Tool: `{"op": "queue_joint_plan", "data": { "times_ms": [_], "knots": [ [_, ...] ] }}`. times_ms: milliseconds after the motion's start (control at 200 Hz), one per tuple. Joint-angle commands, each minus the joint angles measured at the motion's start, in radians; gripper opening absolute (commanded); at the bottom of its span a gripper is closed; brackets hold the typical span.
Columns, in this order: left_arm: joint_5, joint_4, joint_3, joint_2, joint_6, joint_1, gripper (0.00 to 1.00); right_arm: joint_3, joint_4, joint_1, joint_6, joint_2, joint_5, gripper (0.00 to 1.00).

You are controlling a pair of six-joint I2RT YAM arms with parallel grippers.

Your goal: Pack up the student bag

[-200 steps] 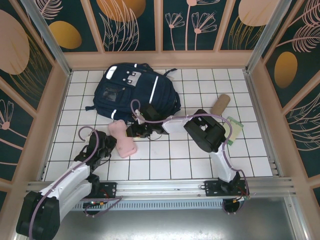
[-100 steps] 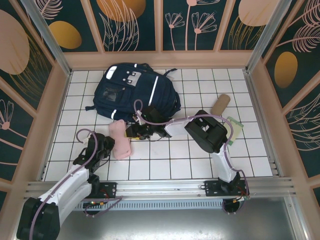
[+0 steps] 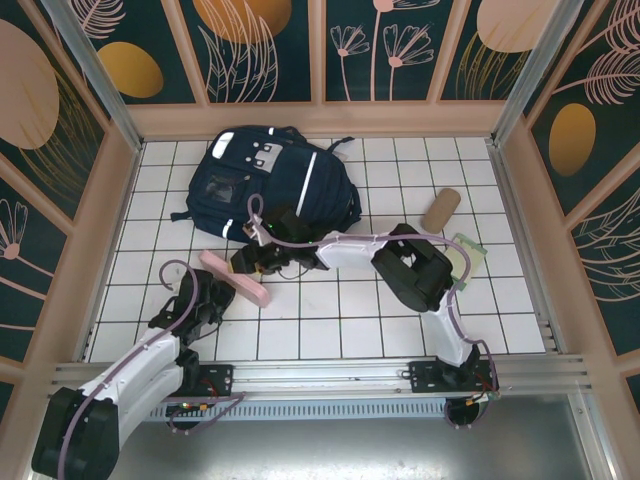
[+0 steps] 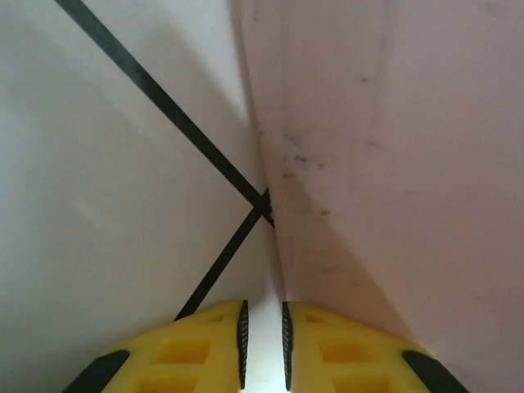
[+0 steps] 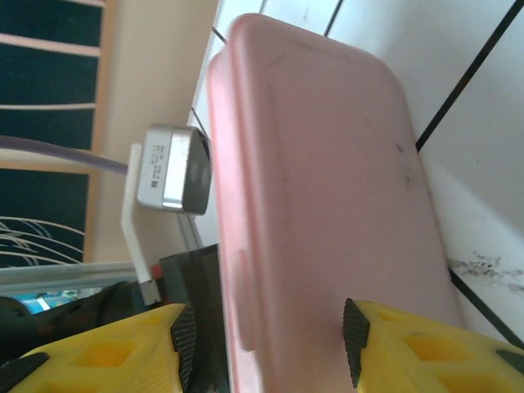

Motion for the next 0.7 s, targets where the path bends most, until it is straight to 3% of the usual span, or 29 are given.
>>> {"op": "queue_joint_plan", "data": {
  "times_ms": [0,160,360,695],
  "knots": [
    [0.054,-0.060,-0.014,0.017,0.001,-0.005,0.21,0.041,-0.116,0.003,-0.064,0.055,0.054,0.54],
    [0.043,-0.072,-0.003,0.008,0.003,-0.004,0.22,0.067,-0.240,0.011,-0.139,0.042,0.158,0.59],
    [0.034,-0.090,0.026,0.003,0.013,-0.005,0.24,0.065,-0.260,0.015,-0.179,0.017,0.167,0.66],
    [0.033,-0.081,0.056,0.004,0.037,-0.005,0.37,0.132,-0.324,0.020,-0.233,0.032,0.157,0.74]
  ]
}}
